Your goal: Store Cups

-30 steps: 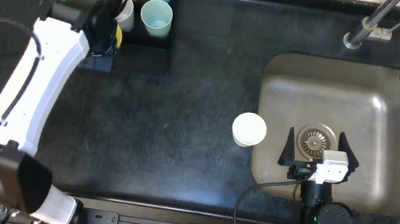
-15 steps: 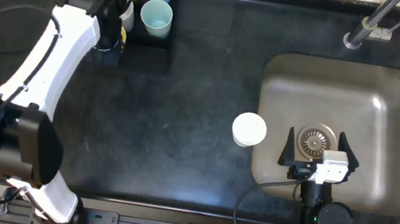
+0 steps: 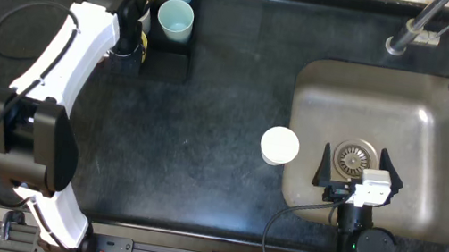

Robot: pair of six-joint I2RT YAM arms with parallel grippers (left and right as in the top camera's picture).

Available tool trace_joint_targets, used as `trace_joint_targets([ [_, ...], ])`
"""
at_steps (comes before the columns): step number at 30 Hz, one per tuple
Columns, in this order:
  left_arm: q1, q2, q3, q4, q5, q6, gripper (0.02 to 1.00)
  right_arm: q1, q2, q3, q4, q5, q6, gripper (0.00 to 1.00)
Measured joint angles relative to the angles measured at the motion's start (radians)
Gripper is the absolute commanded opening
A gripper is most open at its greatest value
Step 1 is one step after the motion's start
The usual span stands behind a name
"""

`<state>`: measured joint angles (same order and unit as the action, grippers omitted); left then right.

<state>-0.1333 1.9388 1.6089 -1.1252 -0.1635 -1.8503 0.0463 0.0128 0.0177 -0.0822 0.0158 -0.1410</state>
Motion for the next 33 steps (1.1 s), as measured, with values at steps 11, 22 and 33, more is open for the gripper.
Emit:
trace_joint_targets([
  [11,0.018,0.0,0.0,0.0,-0.001,-0.003,0.233,0.0,0.0,0.0,0.0,0.0,-0.001,0.998],
  [22,0.017,-0.084,-0.012,-0.005,-0.069,0.027,0.772,0.0,0.0,0.0,-0.001,0.0,0.0,0.998],
  [33,0.018,-0.721,-0.19,0.65,-0.22,0.796,1.0,0.0,0.0,0.0,-0.001,0.0,0.0,0.996],
])
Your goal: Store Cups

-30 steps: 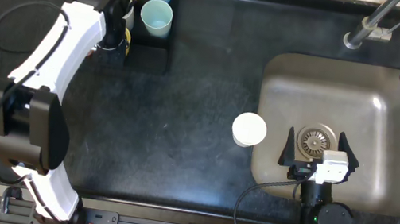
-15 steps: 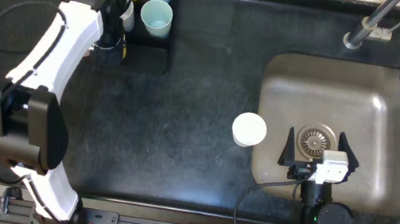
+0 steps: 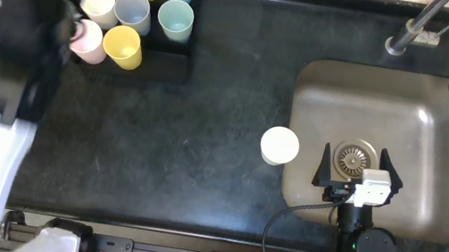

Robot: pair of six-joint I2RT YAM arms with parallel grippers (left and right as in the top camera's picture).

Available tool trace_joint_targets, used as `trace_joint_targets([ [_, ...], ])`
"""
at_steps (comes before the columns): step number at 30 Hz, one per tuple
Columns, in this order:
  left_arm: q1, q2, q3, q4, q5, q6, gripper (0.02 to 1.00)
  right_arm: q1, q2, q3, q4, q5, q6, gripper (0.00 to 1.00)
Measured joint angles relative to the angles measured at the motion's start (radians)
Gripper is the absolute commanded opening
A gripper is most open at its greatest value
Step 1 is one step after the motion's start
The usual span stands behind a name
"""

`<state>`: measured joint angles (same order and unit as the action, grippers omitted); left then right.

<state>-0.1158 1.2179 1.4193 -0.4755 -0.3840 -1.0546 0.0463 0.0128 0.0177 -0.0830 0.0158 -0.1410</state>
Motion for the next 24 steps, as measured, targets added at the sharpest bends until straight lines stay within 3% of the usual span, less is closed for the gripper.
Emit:
trace_joint_targets([
  [4,0.0,-0.232,-0.286,0.417,0.107,0.488,1.0,0.0,0.0,0.0,0.0,0.0,0.0,0.996],
  [9,0.0,-0.498,-0.66,0.569,0.223,0.835,1.0,0.0,0.0,0.0,0.0,0.0,0.0,0.998],
  [14,0.0,-0.739,-0.944,0.575,0.283,0.957,1.0,0.0,0.0,0.0,0.001,0.0,0.0,0.998],
  [24,-0.002,-1.042,-1.231,0.581,0.341,1.011,1.0,0.0,0.0,0.0,0.0,0.0,-0.001,0.996],
])
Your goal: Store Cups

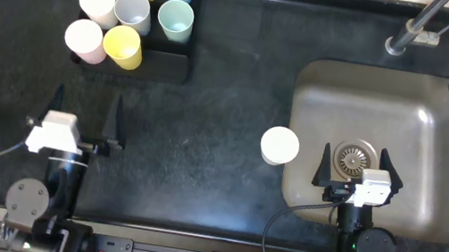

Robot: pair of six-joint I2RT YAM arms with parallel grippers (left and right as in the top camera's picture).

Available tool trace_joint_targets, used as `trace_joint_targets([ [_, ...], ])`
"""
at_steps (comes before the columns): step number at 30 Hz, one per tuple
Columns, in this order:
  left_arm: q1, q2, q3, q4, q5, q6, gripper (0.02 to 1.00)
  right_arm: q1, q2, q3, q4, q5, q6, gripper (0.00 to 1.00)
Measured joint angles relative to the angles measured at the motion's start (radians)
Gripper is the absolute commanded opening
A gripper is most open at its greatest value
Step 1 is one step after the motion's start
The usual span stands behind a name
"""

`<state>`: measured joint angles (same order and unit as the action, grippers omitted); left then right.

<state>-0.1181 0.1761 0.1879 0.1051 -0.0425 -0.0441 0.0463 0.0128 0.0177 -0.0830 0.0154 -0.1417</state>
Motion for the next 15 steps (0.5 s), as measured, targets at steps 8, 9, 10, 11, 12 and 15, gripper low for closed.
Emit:
trace_joint_targets([
  [8,0.002,-0.154,-0.162,-0.008,0.006,0.003,1.0,0.0,0.0,0.0,0.0,0.0,0.001,0.998],
  [9,0.002,-0.159,-0.17,-0.022,0.007,0.003,1.0,0.0,0.0,0.0,0.0,0.0,0.0,0.996],
  [10,0.002,-0.159,-0.174,-0.035,0.007,0.003,1.0,0.0,0.0,0.0,0.001,0.0,0.0,0.998],
  [11,0.004,-0.159,-0.176,-0.047,0.01,0.003,1.0,0.0,0.0,0.0,0.001,0.0,0.0,0.996],
  [12,0.009,-0.16,-0.176,-0.063,0.011,0.003,1.0,0.0,0.0,0.0,0.0,0.0,0.0,0.998],
  [15,0.038,-0.161,-0.177,-0.114,0.025,0.003,1.0,0.0,0.0,0.0,0.0,0.0,0.0,0.996],
])
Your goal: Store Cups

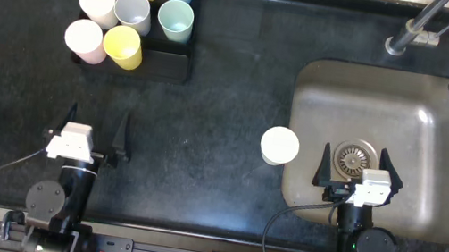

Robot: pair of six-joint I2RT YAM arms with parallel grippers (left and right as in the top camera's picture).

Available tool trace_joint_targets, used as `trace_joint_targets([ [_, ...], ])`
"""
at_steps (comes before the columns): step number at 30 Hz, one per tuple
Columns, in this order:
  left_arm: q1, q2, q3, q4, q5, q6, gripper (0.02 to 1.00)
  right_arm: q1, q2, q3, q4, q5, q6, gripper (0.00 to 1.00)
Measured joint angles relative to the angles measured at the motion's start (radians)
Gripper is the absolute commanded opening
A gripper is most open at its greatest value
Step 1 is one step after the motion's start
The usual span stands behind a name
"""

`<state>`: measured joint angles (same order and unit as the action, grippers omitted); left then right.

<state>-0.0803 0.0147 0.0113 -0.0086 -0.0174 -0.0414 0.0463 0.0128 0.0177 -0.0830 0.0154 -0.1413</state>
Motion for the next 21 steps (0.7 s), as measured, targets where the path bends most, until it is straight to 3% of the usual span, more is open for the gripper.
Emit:
trace_joint_targets([
  [6,0.05,0.0,-0.002,-0.069,0.047,0.0,1.0,0.0,0.0,0.0,0.0,0.0,0.0,0.996],
  [21,0.05,0.0,-0.002,-0.068,0.063,0.0,1.0,0.0,0.0,0.0,0.0,0.001,0.0,0.996],
])
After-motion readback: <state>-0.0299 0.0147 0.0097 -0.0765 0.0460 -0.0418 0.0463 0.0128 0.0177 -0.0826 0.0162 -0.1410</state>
